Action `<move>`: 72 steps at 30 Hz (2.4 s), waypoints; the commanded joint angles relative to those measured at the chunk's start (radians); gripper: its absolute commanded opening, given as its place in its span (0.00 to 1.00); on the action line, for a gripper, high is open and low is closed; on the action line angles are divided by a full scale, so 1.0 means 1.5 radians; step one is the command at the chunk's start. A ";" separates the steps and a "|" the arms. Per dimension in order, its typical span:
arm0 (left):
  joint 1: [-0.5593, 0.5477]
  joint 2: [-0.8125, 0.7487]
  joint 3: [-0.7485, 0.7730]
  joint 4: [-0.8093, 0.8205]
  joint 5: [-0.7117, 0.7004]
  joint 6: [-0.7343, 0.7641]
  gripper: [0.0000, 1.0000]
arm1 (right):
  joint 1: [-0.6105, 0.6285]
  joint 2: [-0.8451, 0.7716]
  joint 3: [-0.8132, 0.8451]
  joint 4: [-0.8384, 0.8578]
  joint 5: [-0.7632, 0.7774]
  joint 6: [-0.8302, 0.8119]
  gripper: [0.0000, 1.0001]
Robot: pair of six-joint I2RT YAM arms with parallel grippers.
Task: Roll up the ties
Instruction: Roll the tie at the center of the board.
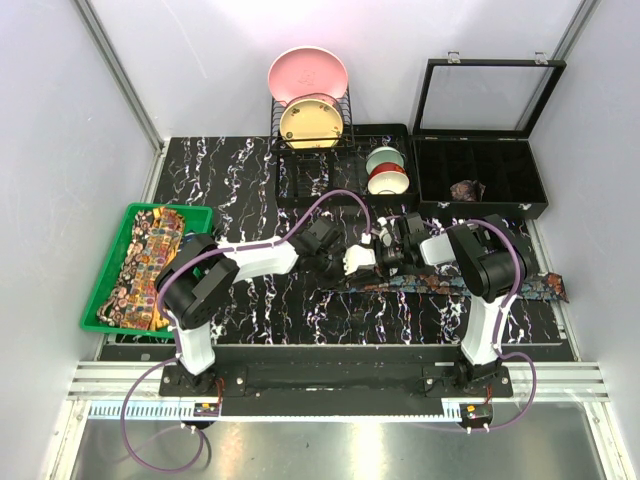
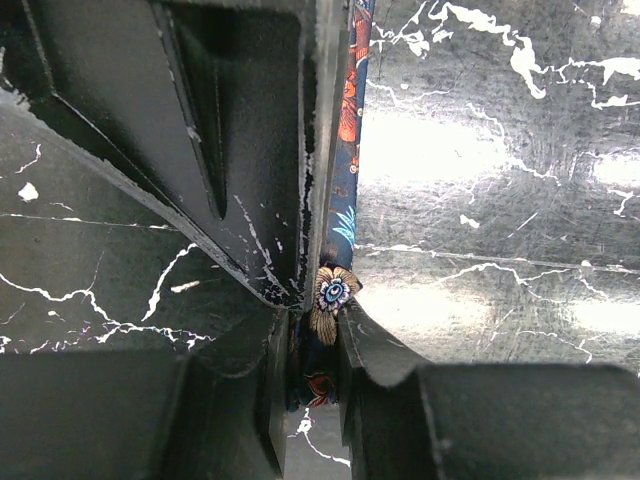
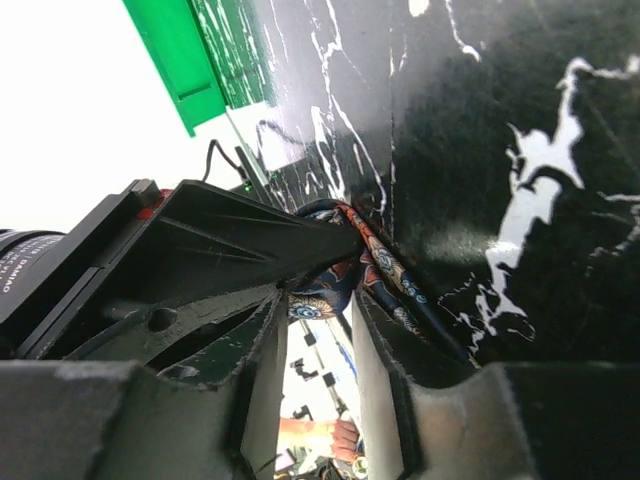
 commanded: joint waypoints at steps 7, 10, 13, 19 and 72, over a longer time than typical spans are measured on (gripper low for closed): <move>0.006 0.012 -0.019 -0.021 -0.002 0.010 0.22 | 0.026 -0.012 -0.050 0.163 -0.047 0.068 0.27; 0.010 0.013 -0.019 -0.026 0.004 0.010 0.22 | 0.018 -0.016 -0.063 0.193 -0.053 0.079 0.29; 0.011 0.013 -0.019 -0.025 0.006 0.007 0.22 | 0.010 -0.017 -0.073 0.211 -0.056 0.088 0.30; 0.011 0.012 -0.019 -0.025 0.009 0.008 0.21 | 0.010 -0.007 -0.076 0.231 -0.046 0.084 0.41; 0.030 -0.058 -0.047 -0.005 0.006 0.004 0.25 | 0.022 -0.071 0.014 0.004 -0.004 -0.004 0.42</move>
